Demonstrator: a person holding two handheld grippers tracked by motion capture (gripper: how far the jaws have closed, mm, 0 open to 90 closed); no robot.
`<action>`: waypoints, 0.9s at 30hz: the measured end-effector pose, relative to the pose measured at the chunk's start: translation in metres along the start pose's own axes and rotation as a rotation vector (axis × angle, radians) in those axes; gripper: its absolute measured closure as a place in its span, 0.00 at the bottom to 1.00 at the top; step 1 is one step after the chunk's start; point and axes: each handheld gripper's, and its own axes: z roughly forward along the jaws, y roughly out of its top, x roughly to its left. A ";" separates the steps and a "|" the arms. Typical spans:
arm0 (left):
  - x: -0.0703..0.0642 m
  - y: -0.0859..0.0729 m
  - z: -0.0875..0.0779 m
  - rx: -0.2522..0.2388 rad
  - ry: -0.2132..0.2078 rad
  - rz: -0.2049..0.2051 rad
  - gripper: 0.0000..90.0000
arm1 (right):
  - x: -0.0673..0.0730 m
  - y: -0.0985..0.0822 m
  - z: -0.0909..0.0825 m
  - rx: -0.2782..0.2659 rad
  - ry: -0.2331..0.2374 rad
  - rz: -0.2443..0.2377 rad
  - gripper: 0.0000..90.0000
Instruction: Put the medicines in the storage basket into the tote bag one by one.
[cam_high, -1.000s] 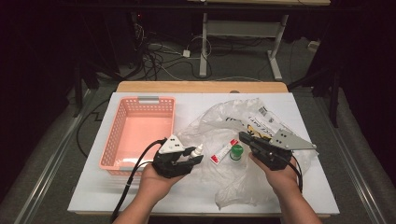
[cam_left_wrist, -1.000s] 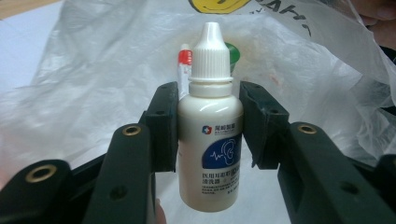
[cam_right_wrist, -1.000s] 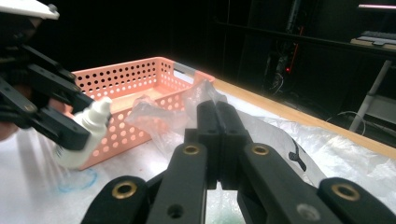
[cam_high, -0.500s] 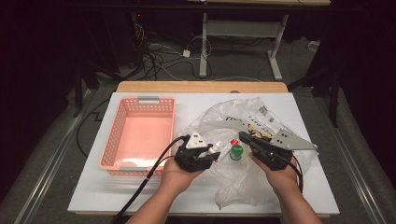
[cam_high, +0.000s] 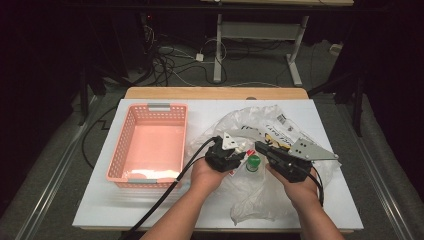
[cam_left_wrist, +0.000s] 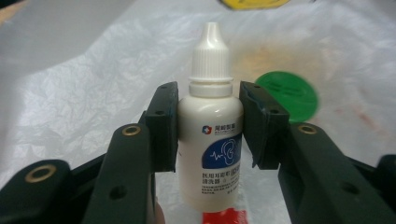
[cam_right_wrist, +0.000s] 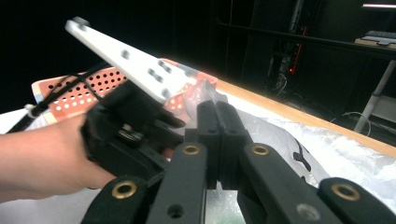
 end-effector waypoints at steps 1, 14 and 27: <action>0.001 0.000 0.004 0.014 0.010 0.003 0.64 | 0.000 0.000 0.000 0.000 0.000 0.000 1.00; 0.011 0.008 0.034 0.069 0.019 0.020 0.64 | -0.001 -0.001 0.000 0.000 0.004 0.012 1.00; 0.014 0.012 0.031 0.056 0.033 -0.013 0.52 | -0.002 -0.003 0.001 0.005 0.002 0.014 1.00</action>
